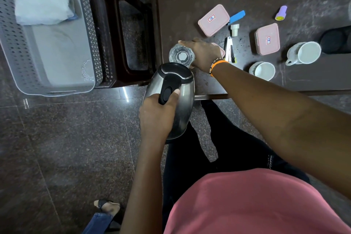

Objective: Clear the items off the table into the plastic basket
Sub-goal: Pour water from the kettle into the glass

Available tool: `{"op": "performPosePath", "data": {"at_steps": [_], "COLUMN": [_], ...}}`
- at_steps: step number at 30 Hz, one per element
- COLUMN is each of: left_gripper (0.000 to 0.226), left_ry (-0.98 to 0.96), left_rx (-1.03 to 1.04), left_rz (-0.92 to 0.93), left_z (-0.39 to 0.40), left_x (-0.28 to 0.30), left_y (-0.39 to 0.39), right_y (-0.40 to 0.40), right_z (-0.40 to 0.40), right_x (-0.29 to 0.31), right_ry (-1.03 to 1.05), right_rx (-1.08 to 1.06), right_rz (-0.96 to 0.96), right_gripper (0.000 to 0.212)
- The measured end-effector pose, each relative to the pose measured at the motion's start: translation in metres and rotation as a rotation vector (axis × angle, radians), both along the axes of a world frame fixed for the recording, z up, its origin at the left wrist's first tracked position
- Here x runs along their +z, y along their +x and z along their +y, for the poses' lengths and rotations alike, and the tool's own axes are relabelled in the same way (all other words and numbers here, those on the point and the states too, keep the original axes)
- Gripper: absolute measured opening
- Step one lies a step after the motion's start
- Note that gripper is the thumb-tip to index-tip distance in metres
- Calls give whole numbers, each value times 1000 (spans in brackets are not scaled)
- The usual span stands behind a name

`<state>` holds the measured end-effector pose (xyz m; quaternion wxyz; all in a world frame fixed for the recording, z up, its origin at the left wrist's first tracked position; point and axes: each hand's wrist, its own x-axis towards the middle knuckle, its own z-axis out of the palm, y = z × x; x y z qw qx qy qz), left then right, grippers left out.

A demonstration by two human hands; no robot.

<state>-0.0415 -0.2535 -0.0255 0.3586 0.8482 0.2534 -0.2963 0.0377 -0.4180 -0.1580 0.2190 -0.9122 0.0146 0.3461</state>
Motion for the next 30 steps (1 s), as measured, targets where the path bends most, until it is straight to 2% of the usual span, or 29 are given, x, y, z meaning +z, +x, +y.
{"op": "performPosePath", "data": {"at_steps": [7,10,13,16,18,20,24,30], "left_gripper": [46,50,45,37,40,43,28,27], "left_ry": [-14,41,58,-6,-83,-140,-241,-262], "left_rx": [77,85,85,140,218,294,445,604], "left_rz": [40,-28,-105,-167,-208,-230,-306,-522], "left_z": [14,23,37,56,68,82,112,170], "left_x": [-3,-5,-7,-2,5,14,38,69], "left_y": [-17,-29,-33,-37,-40,-40,-35,-13], "right_y": [0,2,4,5,3,1,2,29], "right_z": [2,5,7,8,12,22,64,147], "right_x": [5,8,10,10,12,19,41,73], "right_ry": [-8,-23,-53,-40,-67,-116,-28,301], "right_rx": [-29,-11,33,55,37,-6,-66,-240], "right_rz": [0,6,9,19,-8,-90,-252,-290], "right_gripper": [66,64,62,73,85,88,57,27]}}
